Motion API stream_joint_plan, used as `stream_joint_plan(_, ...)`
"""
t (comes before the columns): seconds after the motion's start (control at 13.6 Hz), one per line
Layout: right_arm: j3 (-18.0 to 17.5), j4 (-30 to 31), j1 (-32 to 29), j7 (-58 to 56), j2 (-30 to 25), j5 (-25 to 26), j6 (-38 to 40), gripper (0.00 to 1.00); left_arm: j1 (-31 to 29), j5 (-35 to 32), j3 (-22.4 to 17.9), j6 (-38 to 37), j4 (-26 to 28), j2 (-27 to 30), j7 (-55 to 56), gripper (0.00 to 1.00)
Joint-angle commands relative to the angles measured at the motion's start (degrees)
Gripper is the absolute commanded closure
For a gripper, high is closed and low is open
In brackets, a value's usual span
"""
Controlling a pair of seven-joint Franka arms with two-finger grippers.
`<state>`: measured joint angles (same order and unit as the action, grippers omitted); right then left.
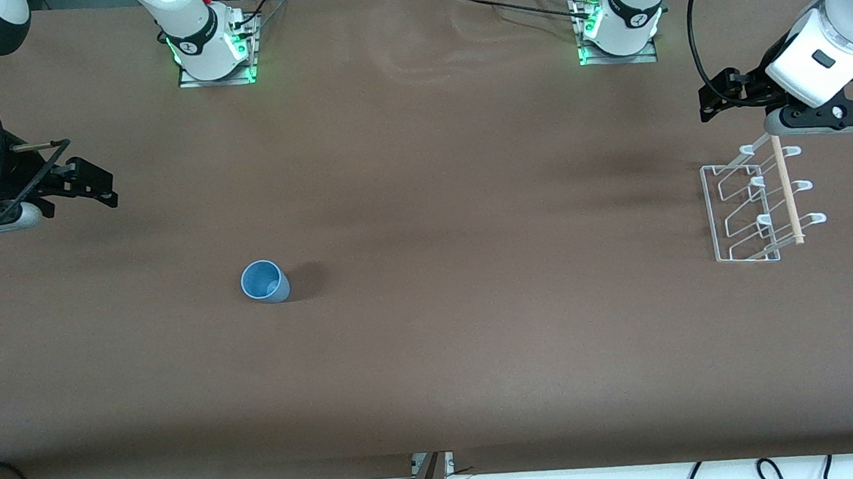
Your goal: Transfer cup to left arm and place on rack
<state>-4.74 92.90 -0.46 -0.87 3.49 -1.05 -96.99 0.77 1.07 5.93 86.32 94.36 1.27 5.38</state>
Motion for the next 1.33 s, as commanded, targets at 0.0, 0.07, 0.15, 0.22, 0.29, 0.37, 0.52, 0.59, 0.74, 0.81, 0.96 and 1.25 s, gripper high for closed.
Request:
stream_joint_plan(0.0,0.00,-1.23,0.28,-0.71,0.46,0.69,-0.04,0.01,0.11,0.16,-0.04,-0.62,-0.76,-0.13,0.33,0.00)
stream_joint_plan(0.07,0.00,-1.23,0.28,-0.71,0.38,0.69,-0.30,0.01,0.03,0.24,-0.04,-0.62,-0.76,-0.13,0.33,0.00)
stream_joint_plan(0.15,0.00,-1.23,0.28,-0.71,0.38,0.61,-0.22,0.01,0.11,0.25,-0.04,-0.62,-0.76,-0.13,0.33,0.00)
stream_joint_plan(0.22,0.00,-1.23,0.28,-0.62,0.38,0.52,-0.22,0.01,0.03,0.25,-0.04,-0.62,-0.76,-0.13,0.33,0.00)
stream_joint_plan(0.29,0.09,-1.23,0.28,-0.62,0.46,0.35,-0.22,0.01,0.03,0.25,-0.04,-0.62,-0.76,-0.13,0.33,0.00)
stream_joint_plan(0.37,0.09,-1.23,0.20,-0.54,0.46,0.08,-0.22,0.01,0.03,0.16,-0.04,-0.62,-0.76,-0.13,0.33,0.00)
stream_joint_plan(0.52,0.00,-1.23,0.80,0.25,0.38,0.51,-0.13,0.01,0.03,0.16,-0.04,-0.62,-0.76,-0.13,0.33,0.00)
stream_joint_plan(0.59,0.17,-1.23,1.33,0.34,0.46,0.08,-0.04,0.01,0.03,0.24,-0.04,-0.62,-0.76,-0.13,0.33,0.00)
stream_joint_plan(0.74,0.17,-0.96,1.43,0.60,0.99,-0.27,0.13,0.01,0.03,0.25,-0.04,-0.62,-0.76,-0.13,0.33,0.00)
stream_joint_plan(0.81,0.26,-1.05,1.51,0.52,2.38,-0.27,0.39,0.01,0.03,0.25,-0.04,-0.62,-0.76,-0.13,0.33,0.00)
stream_joint_plan(0.96,0.18,-0.96,1.51,0.61,6.24,-0.62,-0.21,0.01,0.03,0.25,-0.04,-0.71,-0.67,-0.13,0.33,0.00)
stream_joint_plan(1.25,0.09,-1.23,1.78,0.61,14.16,-4.39,-6.79,0.01,0.03,0.25,-0.04,-0.71,-0.67,-0.13,0.33,0.00)
